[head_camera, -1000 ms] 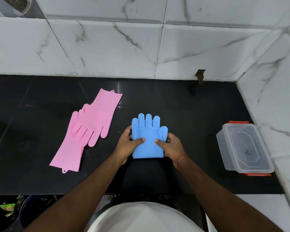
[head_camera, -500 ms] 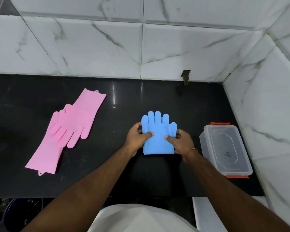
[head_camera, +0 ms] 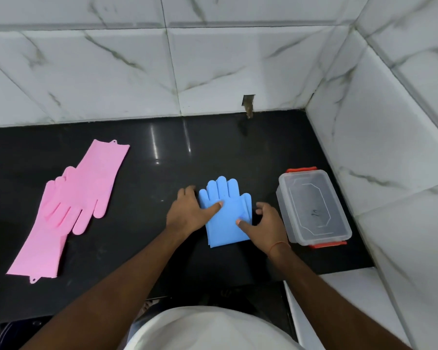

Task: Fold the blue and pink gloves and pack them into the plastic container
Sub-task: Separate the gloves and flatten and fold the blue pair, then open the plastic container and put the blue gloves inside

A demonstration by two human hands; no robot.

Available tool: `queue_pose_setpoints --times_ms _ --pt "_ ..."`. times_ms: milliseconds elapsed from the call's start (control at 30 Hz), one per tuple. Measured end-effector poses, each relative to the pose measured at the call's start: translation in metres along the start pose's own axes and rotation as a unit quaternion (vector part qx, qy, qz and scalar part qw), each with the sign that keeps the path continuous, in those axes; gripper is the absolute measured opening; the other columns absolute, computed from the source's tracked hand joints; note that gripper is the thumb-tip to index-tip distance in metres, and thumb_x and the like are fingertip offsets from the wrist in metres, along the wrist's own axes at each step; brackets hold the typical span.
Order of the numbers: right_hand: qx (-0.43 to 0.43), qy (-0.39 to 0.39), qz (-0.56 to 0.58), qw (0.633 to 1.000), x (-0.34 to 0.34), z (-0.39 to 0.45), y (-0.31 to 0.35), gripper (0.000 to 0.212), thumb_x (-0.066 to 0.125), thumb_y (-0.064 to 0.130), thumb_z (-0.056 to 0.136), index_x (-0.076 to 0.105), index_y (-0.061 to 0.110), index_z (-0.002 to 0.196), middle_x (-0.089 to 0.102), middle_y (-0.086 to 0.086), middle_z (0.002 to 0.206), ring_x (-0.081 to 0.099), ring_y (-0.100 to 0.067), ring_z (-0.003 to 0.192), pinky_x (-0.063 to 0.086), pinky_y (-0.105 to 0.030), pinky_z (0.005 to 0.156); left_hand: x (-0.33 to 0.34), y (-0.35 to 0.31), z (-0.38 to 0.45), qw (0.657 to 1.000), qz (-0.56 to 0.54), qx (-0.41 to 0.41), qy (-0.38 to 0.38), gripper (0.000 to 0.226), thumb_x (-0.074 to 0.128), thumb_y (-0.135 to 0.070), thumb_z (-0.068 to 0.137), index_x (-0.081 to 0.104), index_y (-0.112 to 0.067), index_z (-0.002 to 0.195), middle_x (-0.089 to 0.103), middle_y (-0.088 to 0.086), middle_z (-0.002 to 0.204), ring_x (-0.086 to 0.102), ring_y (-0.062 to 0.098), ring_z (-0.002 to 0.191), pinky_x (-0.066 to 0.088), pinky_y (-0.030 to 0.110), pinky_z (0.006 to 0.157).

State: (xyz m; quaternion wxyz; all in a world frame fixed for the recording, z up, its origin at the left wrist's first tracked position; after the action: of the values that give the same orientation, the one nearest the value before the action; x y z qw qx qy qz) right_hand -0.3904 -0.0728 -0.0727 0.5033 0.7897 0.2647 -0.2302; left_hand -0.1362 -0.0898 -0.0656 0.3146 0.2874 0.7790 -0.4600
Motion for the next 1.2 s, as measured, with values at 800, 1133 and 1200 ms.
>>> queue_pose_setpoints --times_ms 800,1133,1200 --pt "0.202 -0.164 0.371 0.891 -0.083 -0.078 -0.124 0.043 0.044 0.051 0.108 0.069 0.018 0.100 0.078 -0.013 0.087 0.069 -0.019 0.064 0.062 -0.038 0.062 0.107 -0.269 0.053 0.947 -0.032 0.260 0.186 0.045 0.067 -0.052 0.105 0.087 -0.012 0.103 0.083 0.000 0.098 0.074 0.013 0.088 0.057 0.031 0.082" --pt "0.167 -0.135 0.514 0.831 -0.070 -0.076 -0.121 0.046 0.031 0.034 0.116 0.064 0.003 0.124 0.078 -0.017 0.093 0.073 -0.024 0.077 0.064 -0.043 0.080 0.112 -0.267 0.057 0.971 -0.026 0.195 0.137 0.055 0.051 -0.047 0.114 0.070 -0.010 0.078 0.065 0.002 0.075 0.061 0.014 0.071 0.047 0.030 0.070" --pt "0.169 -0.112 0.542 0.816 -0.066 -0.077 -0.125 0.047 0.032 0.037 0.116 0.063 0.004 0.128 0.080 -0.016 0.095 0.075 -0.026 0.078 0.066 -0.043 0.077 0.115 -0.260 0.058 0.975 -0.061 0.161 0.139 0.054 0.050 -0.047 0.114 0.064 -0.018 0.071 0.064 -0.001 0.074 0.062 0.014 0.071 0.047 0.029 0.070"
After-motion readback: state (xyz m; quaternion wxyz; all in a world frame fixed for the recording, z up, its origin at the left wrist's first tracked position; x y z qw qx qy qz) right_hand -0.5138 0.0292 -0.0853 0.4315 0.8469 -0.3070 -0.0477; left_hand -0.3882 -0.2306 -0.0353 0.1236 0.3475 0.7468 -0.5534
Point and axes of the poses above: each hand's wrist, its own z-axis towards the middle knuckle, its own x-axis out of the palm, y = z × x, the point moved 7 cm from there along z, towards the middle knuckle
